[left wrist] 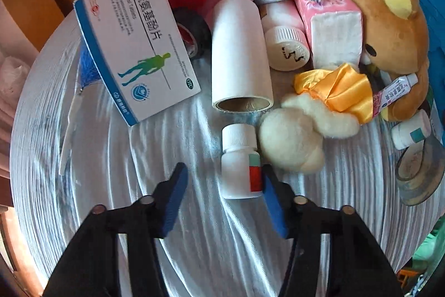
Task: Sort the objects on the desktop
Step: 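Grasp the white pill bottle with the left tool while the right tool approaches the plush bunny, then grasp the white plush bunny with yellow bow with the right tool, then carry the pill bottle and bunny into the blue crate and release both, then withdraw both tools from the crate back to the pile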
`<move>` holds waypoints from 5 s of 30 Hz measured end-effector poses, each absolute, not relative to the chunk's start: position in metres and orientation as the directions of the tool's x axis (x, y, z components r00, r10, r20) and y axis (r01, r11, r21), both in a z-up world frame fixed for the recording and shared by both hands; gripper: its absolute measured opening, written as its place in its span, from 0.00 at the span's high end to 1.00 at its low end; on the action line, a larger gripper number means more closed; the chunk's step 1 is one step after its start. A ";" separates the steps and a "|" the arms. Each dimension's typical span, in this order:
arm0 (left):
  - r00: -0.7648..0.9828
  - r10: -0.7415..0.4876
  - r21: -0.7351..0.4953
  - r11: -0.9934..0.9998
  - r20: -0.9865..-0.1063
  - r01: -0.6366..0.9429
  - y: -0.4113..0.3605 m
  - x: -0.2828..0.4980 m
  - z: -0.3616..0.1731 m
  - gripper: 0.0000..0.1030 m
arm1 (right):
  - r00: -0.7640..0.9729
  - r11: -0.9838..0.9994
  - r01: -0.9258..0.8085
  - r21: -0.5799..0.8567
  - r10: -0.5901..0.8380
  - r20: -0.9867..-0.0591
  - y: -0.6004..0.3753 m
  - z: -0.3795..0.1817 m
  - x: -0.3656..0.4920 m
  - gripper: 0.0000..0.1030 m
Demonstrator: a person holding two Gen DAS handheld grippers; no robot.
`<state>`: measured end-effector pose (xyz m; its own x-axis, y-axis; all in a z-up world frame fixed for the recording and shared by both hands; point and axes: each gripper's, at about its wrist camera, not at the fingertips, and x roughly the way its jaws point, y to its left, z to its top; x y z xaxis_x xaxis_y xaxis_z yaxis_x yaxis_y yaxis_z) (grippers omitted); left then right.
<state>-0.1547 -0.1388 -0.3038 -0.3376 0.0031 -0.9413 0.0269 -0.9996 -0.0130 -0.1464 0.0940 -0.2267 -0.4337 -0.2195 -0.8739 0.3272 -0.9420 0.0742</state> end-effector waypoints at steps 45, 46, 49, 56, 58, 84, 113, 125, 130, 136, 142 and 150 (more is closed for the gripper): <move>-0.680 0.079 0.016 -0.991 -0.729 -0.132 -0.125 -0.126 -0.157 0.74 | -0.565 -0.943 0.323 0.085 -0.264 -0.782 0.056 -0.168 -0.123 0.85; -0.666 0.053 0.025 -0.994 -0.744 -0.107 -0.130 -0.125 -0.169 0.74 | -0.538 -0.937 0.339 0.088 -0.269 -0.799 0.057 -0.177 -0.123 0.81; -0.586 0.008 0.032 -0.998 -0.811 -0.057 -0.144 -0.123 -0.209 0.74 | -0.464 -0.924 0.365 0.116 -0.289 -0.837 0.060 -0.204 -0.118 0.63; -0.451 -0.060 0.073 -0.997 -0.891 -0.011 -0.161 -0.110 -0.275 0.74 | -0.285 -0.899 0.395 0.191 -0.317 -0.904 0.031 -0.269 -0.115 0.50; -0.438 -0.061 0.079 -0.997 -0.897 -0.022 -0.162 -0.107 -0.282 0.74 | -0.242 -0.899 0.384 0.210 -0.317 -0.917 0.023 -0.287 -0.114 0.47; -0.774 0.119 0.032 -0.984 -0.622 -0.177 -0.070 -0.100 -0.105 0.74 | -0.745 -0.942 0.328 0.066 -0.301 -0.595 0.103 -0.114 -0.061 0.67; -0.742 0.426 0.020 -0.861 -0.518 -0.509 0.361 -0.161 0.022 0.39 | -0.853 -0.956 -0.263 -0.133 0.295 -0.431 0.491 -0.017 -0.097 0.65; -0.746 0.413 0.005 -0.873 -0.522 -0.487 0.342 -0.161 0.016 0.38 | -0.829 -0.897 -0.341 -0.282 0.428 -0.360 0.496 -0.023 -0.113 0.00; -0.770 0.402 0.014 -0.882 -0.496 -0.470 0.323 -0.154 0.021 0.37 | -0.812 -0.854 -0.384 -0.351 0.493 -0.311 0.481 -0.026 -0.111 0.00; -0.805 0.383 0.006 -0.902 -0.453 -0.432 0.279 -0.142 0.026 0.28 | -0.829 -0.855 -0.390 -0.343 0.488 -0.273 0.453 -0.019 -0.096 0.00; -0.855 0.314 0.017 -0.936 -0.413 -0.352 0.208 -0.130 0.017 0.27 | -0.882 -0.908 -0.312 -0.278 0.386 -0.270 0.409 -0.015 -0.076 0.00; -0.870 0.170 0.022 -0.979 -0.463 -0.203 0.100 -0.131 -0.025 0.27 | -0.948 -0.984 -0.094 -0.149 0.134 -0.288 0.323 -0.022 -0.061 0.00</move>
<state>-0.1312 0.0999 -0.0254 -0.8699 0.1700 -0.4630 -0.2030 -0.9789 0.0218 -0.0610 0.3229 -0.0220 -0.9482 0.1343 -0.2878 -0.0941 -0.9843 -0.1493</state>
